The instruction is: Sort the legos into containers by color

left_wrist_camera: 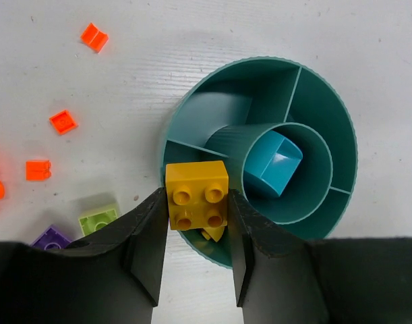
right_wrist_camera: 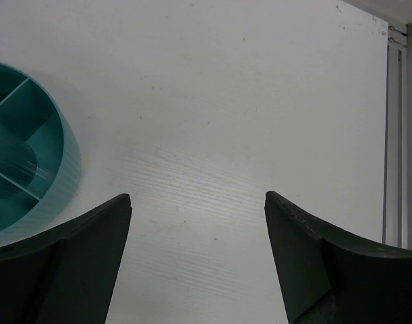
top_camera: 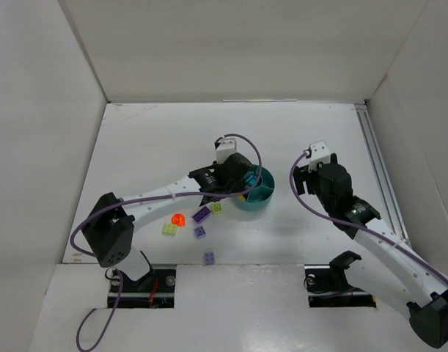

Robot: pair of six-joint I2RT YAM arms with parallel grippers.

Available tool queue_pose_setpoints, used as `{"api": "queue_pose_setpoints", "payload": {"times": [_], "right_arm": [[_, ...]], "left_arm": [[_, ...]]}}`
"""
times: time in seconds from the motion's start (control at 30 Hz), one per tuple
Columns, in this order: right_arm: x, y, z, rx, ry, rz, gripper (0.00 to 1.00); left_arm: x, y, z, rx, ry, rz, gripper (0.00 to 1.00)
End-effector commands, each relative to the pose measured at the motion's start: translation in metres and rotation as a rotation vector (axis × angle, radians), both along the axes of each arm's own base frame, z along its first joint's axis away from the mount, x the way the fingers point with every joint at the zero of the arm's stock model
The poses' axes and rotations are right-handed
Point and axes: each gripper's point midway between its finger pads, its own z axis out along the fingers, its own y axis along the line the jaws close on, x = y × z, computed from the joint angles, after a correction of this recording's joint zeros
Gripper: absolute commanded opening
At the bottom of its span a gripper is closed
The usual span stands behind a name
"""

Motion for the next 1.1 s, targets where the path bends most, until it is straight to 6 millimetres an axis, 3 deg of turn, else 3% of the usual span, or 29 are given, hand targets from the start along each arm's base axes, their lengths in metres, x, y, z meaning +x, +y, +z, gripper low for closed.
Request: {"api": "queue_pose_setpoints", "payload": {"times": [0.0,0.1,0.37,0.6,0.7,0.73,0.8,0.87,0.9,0.97,1.0,1.03,1.07], "right_arm": [[0.001,-0.003,0.01,0.01,-0.026,-0.006,0.85],[0.001,-0.003,0.01,0.01,-0.026,-0.006,0.85],[-0.003,-0.004,0.011,0.01,-0.026,-0.006,0.85],[-0.005,-0.001,0.016,0.0,-0.042,0.033,0.86],[-0.005,0.013,0.023,-0.028,-0.071,0.148,0.86],[-0.005,0.019,0.025,-0.031,-0.08,0.193,0.86],[-0.01,0.049,0.028,-0.037,-0.09,0.347,0.86],[-0.013,0.071,0.027,-0.086,-0.083,0.436,0.86],[-0.025,0.097,0.024,-0.103,-0.079,0.524,0.86],[-0.033,0.127,0.017,-0.149,-0.064,0.613,0.86],[-0.048,0.157,0.008,-0.168,-0.044,0.703,0.86],[-0.057,0.166,0.008,-0.171,-0.049,0.736,0.86],[-0.062,0.181,-0.006,-0.184,0.0,0.766,0.86]], "left_arm": [[0.01,-0.01,0.023,-0.059,-0.047,-0.017,0.26],[0.01,-0.016,0.028,-0.098,-0.058,-0.032,0.37],[0.005,-0.017,0.021,-0.096,-0.034,-0.05,0.44],[-0.003,-0.005,0.037,-0.145,-0.058,-0.027,0.69],[-0.008,0.013,0.043,-0.127,-0.074,0.008,0.83],[-0.007,0.021,0.043,-0.134,-0.069,0.043,1.0],[-0.011,0.043,0.044,-0.124,-0.059,0.098,1.0],[-0.012,0.07,0.03,-0.12,-0.02,0.194,1.0],[-0.016,0.085,0.03,-0.126,-0.01,0.228,1.0],[-0.023,0.115,0.011,-0.113,0.028,0.312,1.0],[-0.031,0.134,0.004,-0.126,0.044,0.37,1.0],[-0.033,0.136,0.011,-0.154,0.032,0.377,1.0],[-0.036,0.147,0.002,-0.151,0.04,0.408,1.0]]}}
